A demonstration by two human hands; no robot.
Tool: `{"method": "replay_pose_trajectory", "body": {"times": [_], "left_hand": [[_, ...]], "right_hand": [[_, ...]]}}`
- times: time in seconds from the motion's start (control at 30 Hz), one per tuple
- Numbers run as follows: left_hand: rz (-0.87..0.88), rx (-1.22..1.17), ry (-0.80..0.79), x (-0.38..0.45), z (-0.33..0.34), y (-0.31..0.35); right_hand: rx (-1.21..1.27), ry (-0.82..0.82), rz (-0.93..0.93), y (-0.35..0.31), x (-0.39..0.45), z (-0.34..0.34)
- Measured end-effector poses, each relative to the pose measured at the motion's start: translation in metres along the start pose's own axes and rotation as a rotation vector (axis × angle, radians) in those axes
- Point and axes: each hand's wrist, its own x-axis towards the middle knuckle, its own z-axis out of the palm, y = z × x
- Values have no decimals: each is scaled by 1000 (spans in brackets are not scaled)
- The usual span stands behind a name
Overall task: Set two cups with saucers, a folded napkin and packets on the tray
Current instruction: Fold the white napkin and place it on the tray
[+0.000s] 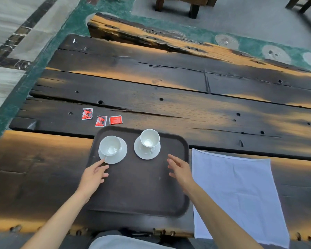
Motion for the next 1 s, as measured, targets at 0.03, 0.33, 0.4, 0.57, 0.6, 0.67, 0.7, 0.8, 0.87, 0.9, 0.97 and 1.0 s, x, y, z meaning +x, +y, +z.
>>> {"method": "replay_pose_trajectory", "body": {"times": [0.03,0.33,0.4,0.57,0.6,0.67,0.7,0.8,0.87,0.9,0.97,1.0], "left_hand": [[8,15,28,-5,7,-2],[140,162,95,-59,139,4],[188,207,48,-68,184,15],[297,328,-37,-70,288,55],[335,378,-46,-68,307,64],[421,478,-68,-60,341,78],[458,538,-85,-54,356,85],[498,740,-138,-32,390,98],[477,825,-167,-18,403,104],[454,850,-178,-11,410,105],[402,919,-209,-4,414,102],[383,962,-225,3,422,102]], "right_hand": [[-10,0,-5,4,-1,-15],[-122,19,-99,39,16,-179],[-167,25,-105,46,23,-221],[-359,124,-85,60,48,-324],[-402,144,-73,62,54,-343],[-508,172,-48,68,66,-378],[-567,180,-45,68,73,-394],[-772,165,-96,71,93,-435],[-873,119,-128,70,102,-454],[-904,98,-126,71,107,-462],[-953,65,-128,73,114,-469],[-972,60,-120,75,123,-478]]}}
